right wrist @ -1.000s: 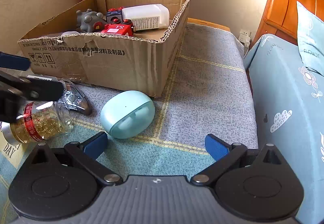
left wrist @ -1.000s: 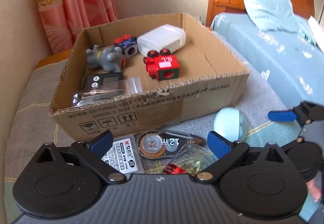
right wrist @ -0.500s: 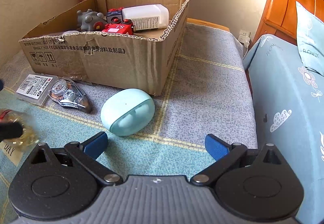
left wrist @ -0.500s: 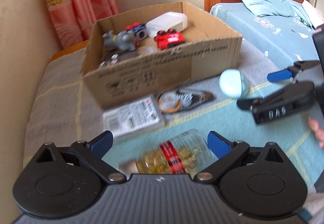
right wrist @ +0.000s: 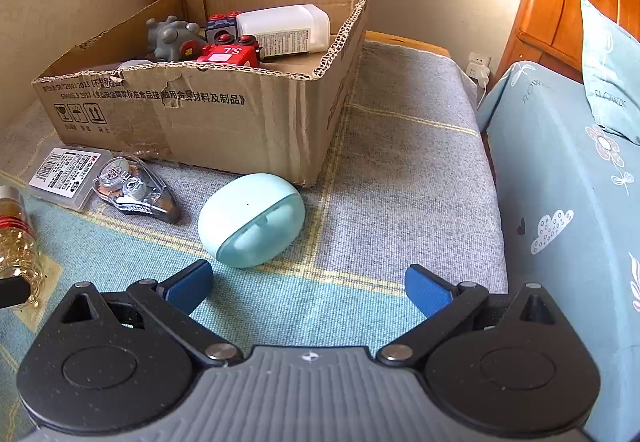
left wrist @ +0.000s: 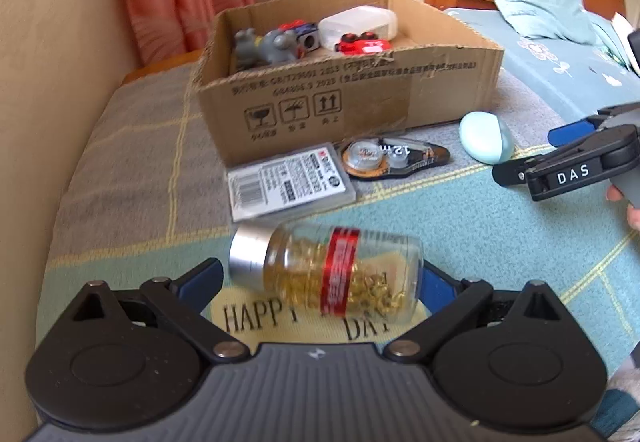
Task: Organize rigid objects
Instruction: 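Grasp gold capsule jar with left tool while right tool approaches pale blue case, then close right tool on pale blue round case while left tool holds capsule jar, then carry blue case into box and open right tool while left tool carries capsule jar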
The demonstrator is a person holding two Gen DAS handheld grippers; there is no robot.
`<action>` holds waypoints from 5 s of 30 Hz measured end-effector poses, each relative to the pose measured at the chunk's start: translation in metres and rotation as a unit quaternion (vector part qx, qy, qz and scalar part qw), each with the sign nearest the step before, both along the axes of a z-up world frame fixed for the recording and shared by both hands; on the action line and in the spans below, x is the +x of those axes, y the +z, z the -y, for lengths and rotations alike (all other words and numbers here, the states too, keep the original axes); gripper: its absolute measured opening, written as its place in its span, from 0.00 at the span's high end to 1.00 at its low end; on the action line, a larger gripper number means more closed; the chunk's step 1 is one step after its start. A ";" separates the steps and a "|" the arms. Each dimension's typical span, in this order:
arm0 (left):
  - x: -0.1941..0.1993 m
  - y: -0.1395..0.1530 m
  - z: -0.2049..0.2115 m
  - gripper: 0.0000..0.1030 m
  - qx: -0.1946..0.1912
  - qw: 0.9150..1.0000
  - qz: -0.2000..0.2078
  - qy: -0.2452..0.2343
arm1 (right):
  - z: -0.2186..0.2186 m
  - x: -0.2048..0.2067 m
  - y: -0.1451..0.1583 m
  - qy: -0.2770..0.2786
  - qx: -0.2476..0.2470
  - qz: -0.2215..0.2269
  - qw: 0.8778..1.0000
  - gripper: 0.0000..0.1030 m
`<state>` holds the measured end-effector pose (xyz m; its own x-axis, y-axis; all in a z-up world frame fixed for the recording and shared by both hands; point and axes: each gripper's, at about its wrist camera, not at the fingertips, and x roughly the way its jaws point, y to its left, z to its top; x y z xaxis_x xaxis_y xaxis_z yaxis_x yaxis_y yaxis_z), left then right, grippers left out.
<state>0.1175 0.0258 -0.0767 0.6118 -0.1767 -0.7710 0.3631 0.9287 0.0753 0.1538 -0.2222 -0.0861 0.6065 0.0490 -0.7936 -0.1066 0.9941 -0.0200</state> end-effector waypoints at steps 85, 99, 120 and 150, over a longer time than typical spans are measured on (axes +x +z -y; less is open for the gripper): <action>0.014 0.004 -0.004 0.10 -0.009 0.999 -0.035 -0.027 | -0.029 0.004 0.017 0.072 -0.004 0.030 0.997 0.44; 0.013 0.034 -0.010 0.10 -0.003 0.998 -0.030 -0.049 | -0.032 -0.013 0.057 0.128 -0.017 0.044 0.991 0.44; 0.013 0.051 -0.033 0.10 -0.019 1.000 -0.012 0.002 | -0.040 0.073 0.089 0.122 -0.019 0.081 0.989 0.44; 0.092 0.112 0.054 0.10 -0.006 0.993 0.054 -0.101 | -0.029 -0.004 0.084 0.050 -0.011 0.075 0.996 0.00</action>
<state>0.2094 -0.0280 0.0349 0.6421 -0.3130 -0.6998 0.5323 0.8390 0.1131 0.1498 -0.1937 -0.0017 0.7112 0.0984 -0.6960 -0.1984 0.9780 -0.0644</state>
